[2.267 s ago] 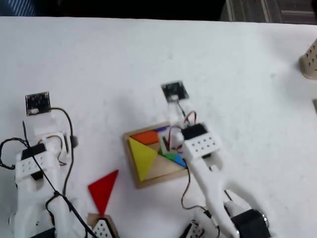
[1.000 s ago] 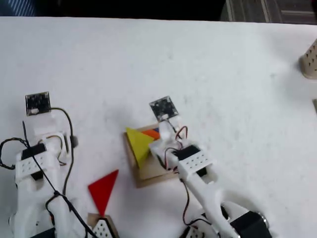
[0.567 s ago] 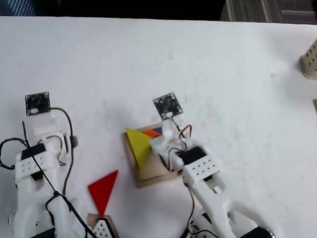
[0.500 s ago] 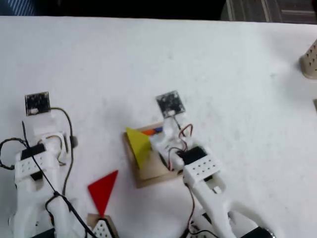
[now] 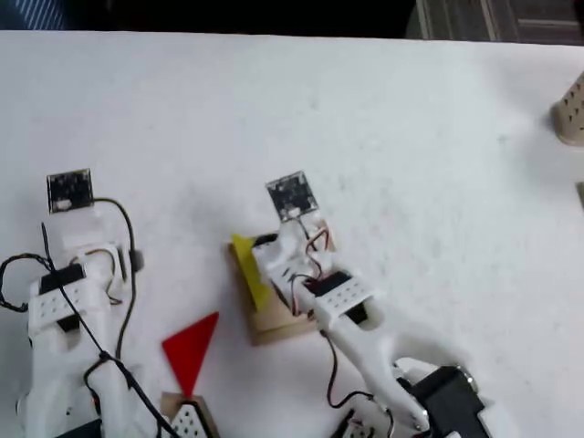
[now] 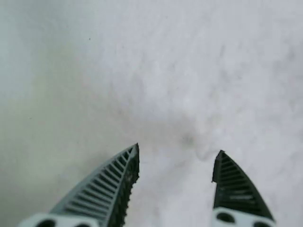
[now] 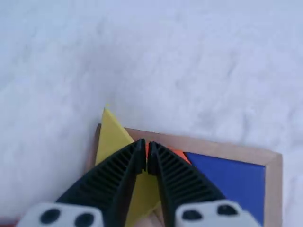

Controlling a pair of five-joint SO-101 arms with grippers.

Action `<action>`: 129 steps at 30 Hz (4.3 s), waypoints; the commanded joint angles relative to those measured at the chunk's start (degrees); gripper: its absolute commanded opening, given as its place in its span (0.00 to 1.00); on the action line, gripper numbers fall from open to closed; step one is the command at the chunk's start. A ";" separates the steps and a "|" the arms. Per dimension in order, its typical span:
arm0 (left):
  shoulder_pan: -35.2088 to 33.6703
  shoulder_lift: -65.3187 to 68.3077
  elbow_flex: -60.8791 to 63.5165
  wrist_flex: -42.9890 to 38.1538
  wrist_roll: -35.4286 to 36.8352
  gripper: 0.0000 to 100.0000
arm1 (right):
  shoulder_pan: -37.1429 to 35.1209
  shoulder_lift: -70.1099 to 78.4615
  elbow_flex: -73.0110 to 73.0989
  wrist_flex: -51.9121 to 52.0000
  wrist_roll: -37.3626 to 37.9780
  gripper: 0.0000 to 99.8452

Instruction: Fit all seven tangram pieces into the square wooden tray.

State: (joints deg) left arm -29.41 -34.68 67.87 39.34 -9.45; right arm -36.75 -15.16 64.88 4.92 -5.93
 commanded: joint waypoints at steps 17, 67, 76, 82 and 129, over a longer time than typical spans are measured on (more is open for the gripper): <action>-0.40 -2.24 -0.35 0.44 -0.53 0.16 | -0.04 -21.41 3.87 14.99 6.15 0.02; -36.79 29.05 -27.34 2.11 29.01 0.16 | -38.99 8.66 -22.68 36.09 38.15 0.26; -31.25 31.78 -30.95 11.43 27.16 0.12 | -26.95 -6.46 -17.58 41.27 25.58 0.03; -24.84 20.53 -30.68 23.03 19.08 0.02 | -20.44 -22.37 -10.46 44.18 25.23 0.02; 47.16 7.08 -4.13 35.69 -31.47 0.02 | 7.69 -24.75 -11.52 45.85 16.44 0.02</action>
State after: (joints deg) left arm 14.90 -30.99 63.91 76.62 -40.48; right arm -34.64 -40.04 59.52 50.02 13.93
